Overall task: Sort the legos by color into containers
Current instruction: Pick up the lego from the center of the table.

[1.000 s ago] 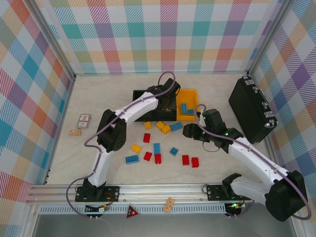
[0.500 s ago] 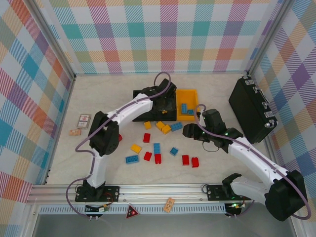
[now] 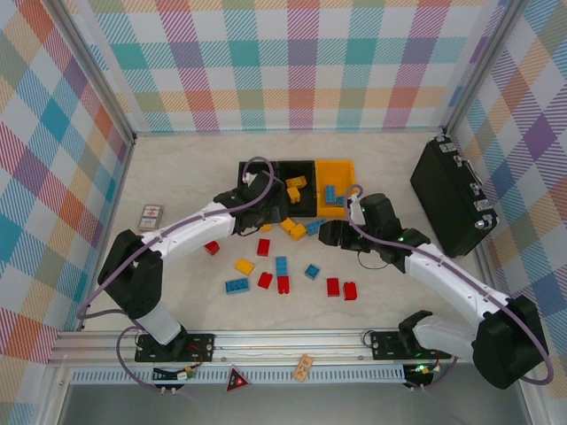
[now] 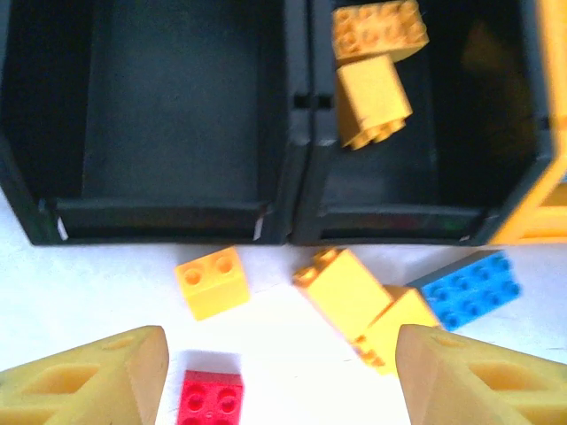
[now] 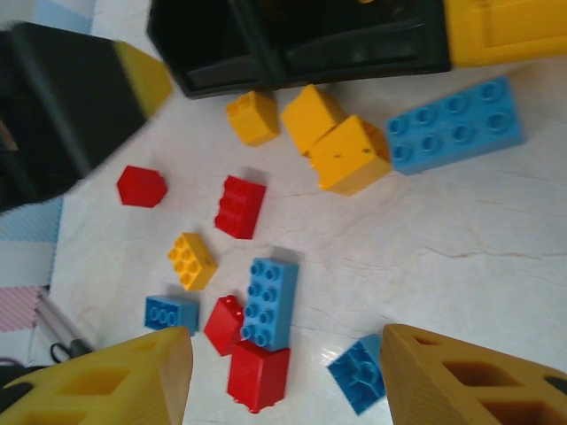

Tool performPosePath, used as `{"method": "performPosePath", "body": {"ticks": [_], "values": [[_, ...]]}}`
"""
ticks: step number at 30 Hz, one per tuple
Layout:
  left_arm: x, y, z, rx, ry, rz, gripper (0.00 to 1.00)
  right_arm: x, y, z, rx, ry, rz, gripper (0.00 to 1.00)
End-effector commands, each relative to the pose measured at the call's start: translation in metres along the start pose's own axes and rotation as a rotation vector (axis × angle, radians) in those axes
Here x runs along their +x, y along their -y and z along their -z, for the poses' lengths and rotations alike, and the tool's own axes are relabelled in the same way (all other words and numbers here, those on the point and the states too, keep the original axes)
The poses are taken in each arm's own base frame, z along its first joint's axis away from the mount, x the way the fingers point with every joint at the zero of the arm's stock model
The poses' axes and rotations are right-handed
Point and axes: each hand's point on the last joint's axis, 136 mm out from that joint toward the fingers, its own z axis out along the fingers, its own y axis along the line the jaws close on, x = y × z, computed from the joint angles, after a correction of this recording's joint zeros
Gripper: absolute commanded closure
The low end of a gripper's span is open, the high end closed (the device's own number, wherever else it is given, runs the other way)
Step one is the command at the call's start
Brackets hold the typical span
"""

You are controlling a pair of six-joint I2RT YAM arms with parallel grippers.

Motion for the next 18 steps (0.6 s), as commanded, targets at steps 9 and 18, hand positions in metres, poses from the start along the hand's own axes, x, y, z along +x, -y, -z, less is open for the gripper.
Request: {"method": "performPosePath", "body": {"ticks": [9,18], "values": [[0.004,-0.015,-0.029,-0.056,0.130,0.065,0.27,0.010,-0.012,-0.017,-0.117,-0.038,0.013,0.41],[0.017,-0.024,-0.054,-0.135,0.108,0.075,0.31,0.010,-0.008,-0.015,-0.087,-0.038,0.027,0.41]]}}
